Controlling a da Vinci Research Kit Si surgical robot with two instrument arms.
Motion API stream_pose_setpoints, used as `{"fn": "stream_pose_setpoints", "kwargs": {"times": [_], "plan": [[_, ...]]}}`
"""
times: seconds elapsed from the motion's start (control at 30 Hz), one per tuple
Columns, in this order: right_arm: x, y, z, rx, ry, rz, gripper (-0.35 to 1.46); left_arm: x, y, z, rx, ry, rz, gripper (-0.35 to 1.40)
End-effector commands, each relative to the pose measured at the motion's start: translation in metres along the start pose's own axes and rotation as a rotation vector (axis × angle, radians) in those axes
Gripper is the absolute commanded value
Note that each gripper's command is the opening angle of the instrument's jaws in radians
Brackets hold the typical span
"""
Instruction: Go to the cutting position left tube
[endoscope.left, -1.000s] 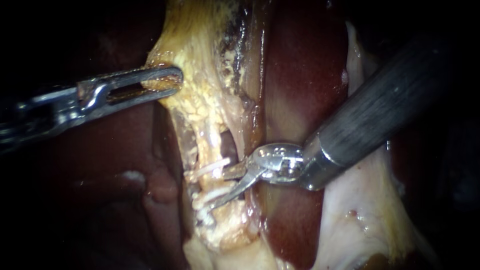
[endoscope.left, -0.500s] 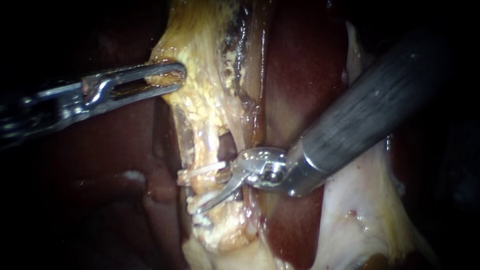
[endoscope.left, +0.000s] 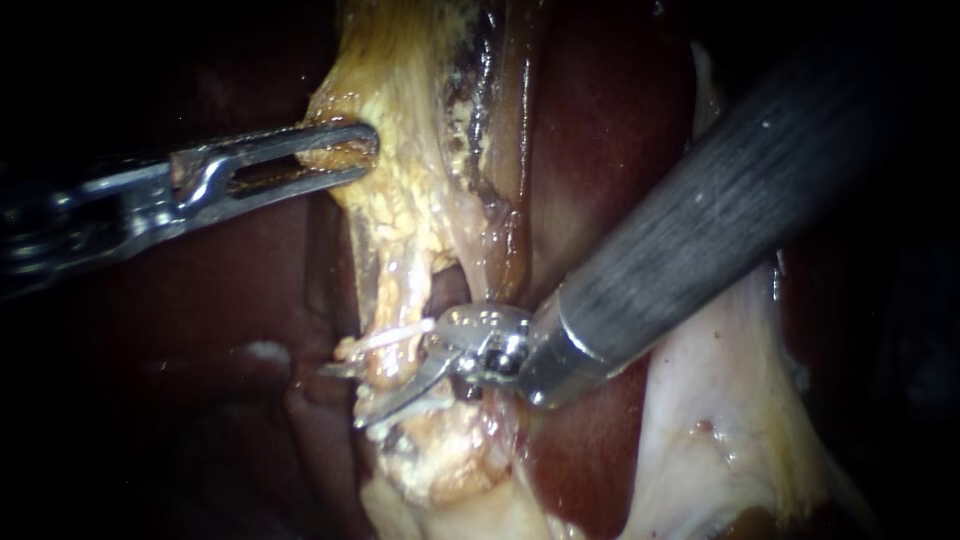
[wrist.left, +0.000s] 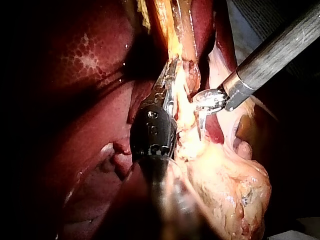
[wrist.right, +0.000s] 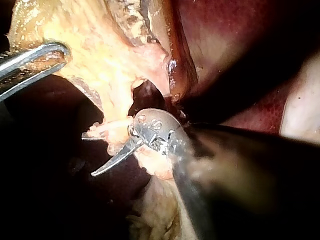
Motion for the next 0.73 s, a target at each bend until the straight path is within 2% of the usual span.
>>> {"fn": "stream_pose_setpoints", "kwargs": {"times": [0.03,0.2,0.73], "plan": [[0.0000,0.0001,-0.0001,-0.003,0.000,0.006,1.20,0.0000,0.0000,0.0000,0.000,0.000,0.000,-0.35],[-0.0001,0.0005,-0.0003,-0.003,0.017,0.017,1.20,0.0000,-0.0001,0.0001,0.000,0.000,0.000,-0.35],[-0.0001,0.0006,-0.0004,-0.006,0.020,0.046,1.20,0.0001,-0.0001,0.0002,-0.001,-0.001,0.000,-0.35]]}}
